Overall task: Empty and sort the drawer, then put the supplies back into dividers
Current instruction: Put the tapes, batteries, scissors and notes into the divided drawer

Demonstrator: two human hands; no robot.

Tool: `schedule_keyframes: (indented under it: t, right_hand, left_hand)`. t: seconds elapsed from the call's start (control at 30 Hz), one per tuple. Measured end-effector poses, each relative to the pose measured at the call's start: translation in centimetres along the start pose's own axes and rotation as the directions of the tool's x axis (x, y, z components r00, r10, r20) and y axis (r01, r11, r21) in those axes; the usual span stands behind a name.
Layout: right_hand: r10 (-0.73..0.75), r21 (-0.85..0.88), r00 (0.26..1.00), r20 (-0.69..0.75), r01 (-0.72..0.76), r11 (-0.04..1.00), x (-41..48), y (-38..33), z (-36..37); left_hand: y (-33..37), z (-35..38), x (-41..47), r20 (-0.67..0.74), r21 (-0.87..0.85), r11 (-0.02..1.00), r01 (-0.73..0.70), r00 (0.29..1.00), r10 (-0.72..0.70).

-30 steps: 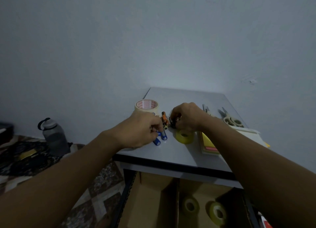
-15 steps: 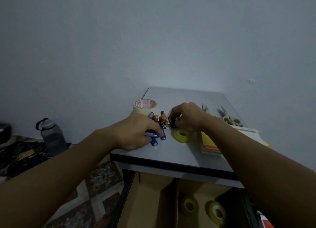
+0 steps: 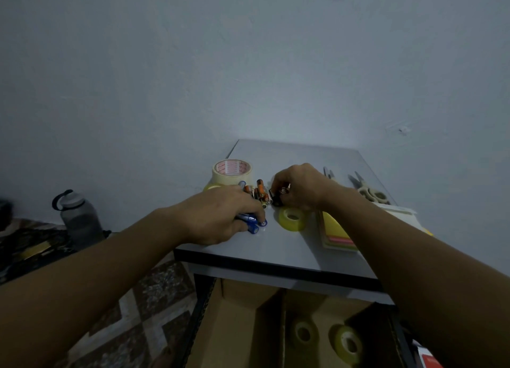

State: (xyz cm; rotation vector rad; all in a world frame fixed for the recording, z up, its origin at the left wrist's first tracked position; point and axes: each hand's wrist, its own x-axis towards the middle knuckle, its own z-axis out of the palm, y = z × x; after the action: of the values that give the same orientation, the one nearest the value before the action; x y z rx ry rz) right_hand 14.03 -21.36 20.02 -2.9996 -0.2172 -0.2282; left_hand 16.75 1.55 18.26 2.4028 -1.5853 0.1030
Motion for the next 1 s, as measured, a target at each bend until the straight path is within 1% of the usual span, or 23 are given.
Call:
schedule_keyframes:
  t: [0.17,0.43,0.63,0.83,1.0]
  right_hand:
    - [-0.016,-0.033,1.000,-0.008,0.015,0.999,0.08,-0.09,-0.16]
    - [-0.023,-0.014,0.999,-0.027,0.023,1.000,-0.19,-0.53,0.13]
    - [-0.002,-0.059,1.000,0.029,0.004,0.998,0.42,-0.71,-0.13]
    - [0.006,-0.081,0.999,0.041,-0.003,0.997,0.53,-0.81,-0.37]
    - [0.037,-0.089,0.999,0.013,-0.036,0.995,0.67,-1.01,-0.09]
  left_hand:
    - [-0.23,0.27,-0.09,-0.047,-0.001,0.999,-0.044,0.998,0.044]
    - [-0.06,0.35,-0.25,-0.098,-0.025,0.999,-0.041,0.994,0.038]
    - [0.17,0.33,-0.26,-0.107,-0.026,0.999,-0.035,0.994,0.032]
    - [0.59,0.05,-0.07,-0.167,-0.019,0.998,-0.067,0.984,0.063]
    - [0.46,-0.12,-0.26,-0.205,-0.047,0.997,-0.065,0.977,0.054]
